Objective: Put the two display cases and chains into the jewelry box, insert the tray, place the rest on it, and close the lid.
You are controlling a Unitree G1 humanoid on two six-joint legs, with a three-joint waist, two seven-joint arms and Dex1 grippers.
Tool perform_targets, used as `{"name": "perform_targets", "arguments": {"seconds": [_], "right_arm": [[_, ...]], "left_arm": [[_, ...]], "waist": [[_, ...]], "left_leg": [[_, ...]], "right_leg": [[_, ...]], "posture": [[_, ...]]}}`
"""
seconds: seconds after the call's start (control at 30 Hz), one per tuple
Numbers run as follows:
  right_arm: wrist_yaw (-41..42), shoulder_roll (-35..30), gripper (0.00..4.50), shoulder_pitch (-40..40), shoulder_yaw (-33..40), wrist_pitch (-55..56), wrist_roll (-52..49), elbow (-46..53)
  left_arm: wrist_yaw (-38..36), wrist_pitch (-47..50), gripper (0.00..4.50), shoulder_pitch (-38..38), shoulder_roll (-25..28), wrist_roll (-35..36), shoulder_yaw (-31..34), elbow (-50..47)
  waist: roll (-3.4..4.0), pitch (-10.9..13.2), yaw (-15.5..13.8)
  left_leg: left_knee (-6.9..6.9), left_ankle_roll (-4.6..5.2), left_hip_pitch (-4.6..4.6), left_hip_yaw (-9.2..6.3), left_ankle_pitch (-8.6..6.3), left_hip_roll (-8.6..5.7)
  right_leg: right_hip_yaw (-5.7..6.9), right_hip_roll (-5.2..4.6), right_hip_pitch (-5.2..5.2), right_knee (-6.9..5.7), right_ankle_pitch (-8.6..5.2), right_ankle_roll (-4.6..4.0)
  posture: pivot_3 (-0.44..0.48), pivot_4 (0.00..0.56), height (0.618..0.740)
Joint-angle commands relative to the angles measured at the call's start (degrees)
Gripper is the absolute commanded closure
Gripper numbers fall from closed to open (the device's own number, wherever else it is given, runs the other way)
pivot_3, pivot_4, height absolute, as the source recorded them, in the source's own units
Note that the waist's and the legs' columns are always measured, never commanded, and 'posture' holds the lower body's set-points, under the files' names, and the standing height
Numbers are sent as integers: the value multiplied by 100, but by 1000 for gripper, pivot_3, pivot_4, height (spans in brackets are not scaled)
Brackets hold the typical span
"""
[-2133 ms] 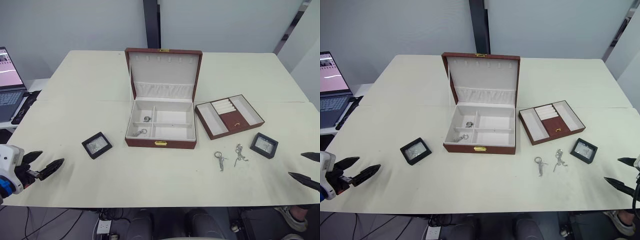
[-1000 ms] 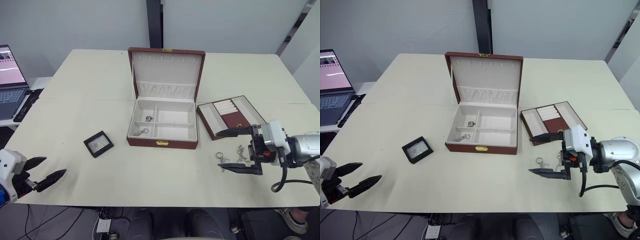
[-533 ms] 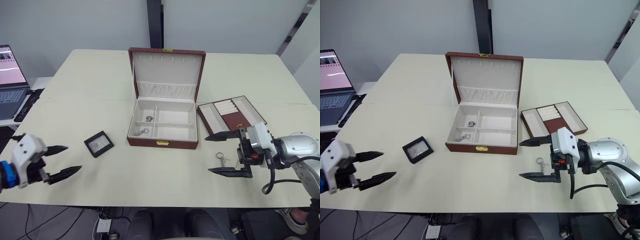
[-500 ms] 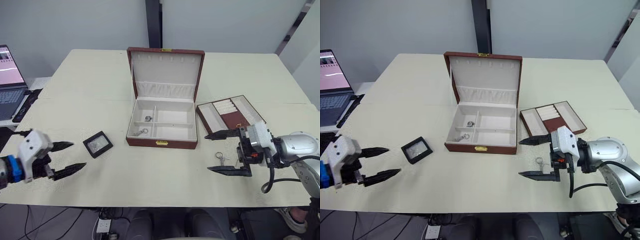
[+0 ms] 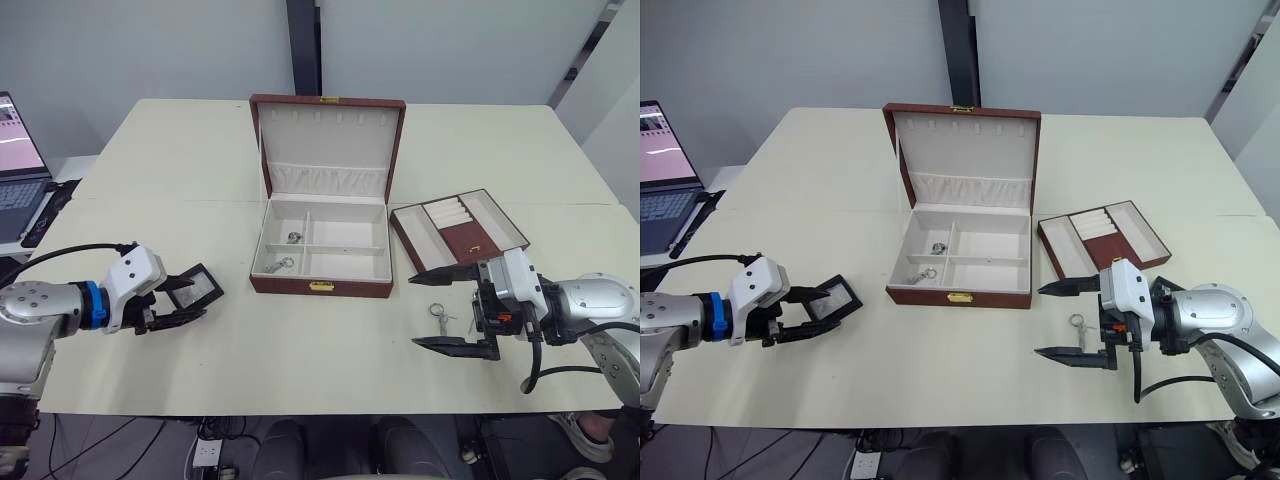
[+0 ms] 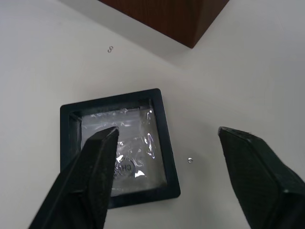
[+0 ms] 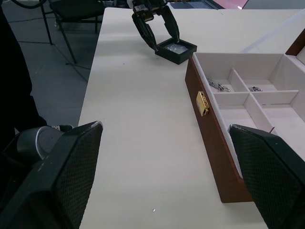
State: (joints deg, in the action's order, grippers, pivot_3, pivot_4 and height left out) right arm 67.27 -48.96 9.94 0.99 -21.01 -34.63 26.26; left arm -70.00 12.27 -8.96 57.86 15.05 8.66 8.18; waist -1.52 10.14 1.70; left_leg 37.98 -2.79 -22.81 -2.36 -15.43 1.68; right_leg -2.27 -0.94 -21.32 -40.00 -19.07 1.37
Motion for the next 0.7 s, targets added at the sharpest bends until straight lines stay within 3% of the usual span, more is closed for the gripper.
{"name": "perform_targets", "arguments": {"seconds": [0.03,0.5,0.6,0.7], "right_arm": [[-51,-28,0,-5,129,-7,-44,220],[-175,-13,0,-157,126,36,-1,325],[-206,-2,0,-168,132,33,3,334],[-228,4,0,-170,132,32,0,334]], "left_arm": [[133,351,1496,-182,-38,36,-68,-161],[364,1192,1496,-166,92,-101,-323,-672],[411,1329,2064,-165,130,-170,-365,-716],[408,1407,2999,-179,133,-184,-396,-722]], "waist": [[0,0,1],[-1,0,0],[0,0,0],[-1,0,0]], "left_leg": [[0,0,0,0,0,0],[2,0,0,-2,0,0],[2,0,0,-3,0,0],[2,0,0,-2,0,0]], "right_leg": [[-1,0,0,0,0,0],[-1,0,1,-1,0,0],[0,0,1,-1,0,0],[0,0,1,-1,0,0]], "posture": [[0,150,740],[0,150,740],[0,150,740],[0,150,740]]}}
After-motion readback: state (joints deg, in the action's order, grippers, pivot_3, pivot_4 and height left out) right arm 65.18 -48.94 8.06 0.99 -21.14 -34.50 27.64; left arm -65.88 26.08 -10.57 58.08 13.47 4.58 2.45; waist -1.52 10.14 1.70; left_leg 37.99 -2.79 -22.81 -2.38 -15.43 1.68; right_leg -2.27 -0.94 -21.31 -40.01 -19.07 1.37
